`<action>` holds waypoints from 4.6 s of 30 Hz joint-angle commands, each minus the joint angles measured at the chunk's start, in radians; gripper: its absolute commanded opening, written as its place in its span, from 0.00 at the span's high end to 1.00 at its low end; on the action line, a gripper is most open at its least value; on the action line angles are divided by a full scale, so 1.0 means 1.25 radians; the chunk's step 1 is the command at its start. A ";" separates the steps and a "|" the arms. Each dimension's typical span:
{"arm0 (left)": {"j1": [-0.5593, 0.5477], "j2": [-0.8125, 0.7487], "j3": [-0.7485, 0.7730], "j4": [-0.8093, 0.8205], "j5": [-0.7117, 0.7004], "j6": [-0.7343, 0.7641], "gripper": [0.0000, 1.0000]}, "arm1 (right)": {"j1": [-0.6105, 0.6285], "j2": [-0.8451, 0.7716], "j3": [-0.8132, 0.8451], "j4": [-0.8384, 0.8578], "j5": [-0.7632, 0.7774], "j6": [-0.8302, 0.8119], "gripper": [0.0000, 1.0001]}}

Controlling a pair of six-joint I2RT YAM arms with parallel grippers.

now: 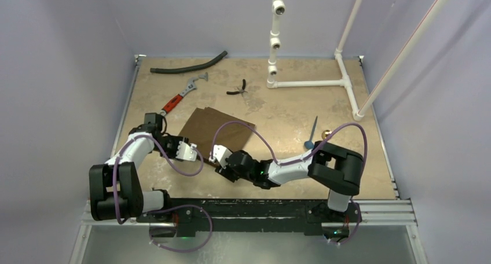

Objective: Fold the napkin into a case and place the utensils inside
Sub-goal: Pick up the upper triangle-folded napkin from the center of the board, then turn over the upper triangle folded napkin at the center of the board.

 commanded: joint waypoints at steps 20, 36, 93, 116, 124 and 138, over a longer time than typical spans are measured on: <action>-0.003 -0.030 -0.033 0.017 0.025 0.043 0.59 | -0.016 -0.031 0.034 -0.034 0.059 0.043 0.31; -0.004 0.021 -0.066 0.114 0.012 0.021 0.59 | -0.016 0.008 0.006 -0.074 0.015 0.073 0.39; -0.149 -0.247 0.334 -0.579 0.103 -0.251 1.00 | -0.017 -0.456 0.251 -0.603 -0.211 0.321 1.00; -0.219 0.160 0.401 0.077 -0.027 -0.862 0.49 | -0.454 0.198 0.510 -0.542 -0.305 0.167 1.00; -0.255 0.192 0.321 0.067 0.035 -0.872 0.48 | -0.459 0.211 0.546 -0.541 -0.353 0.163 1.00; -0.256 0.308 0.394 -0.030 0.054 -0.863 0.69 | -0.459 0.180 0.578 -0.555 -0.339 0.148 1.00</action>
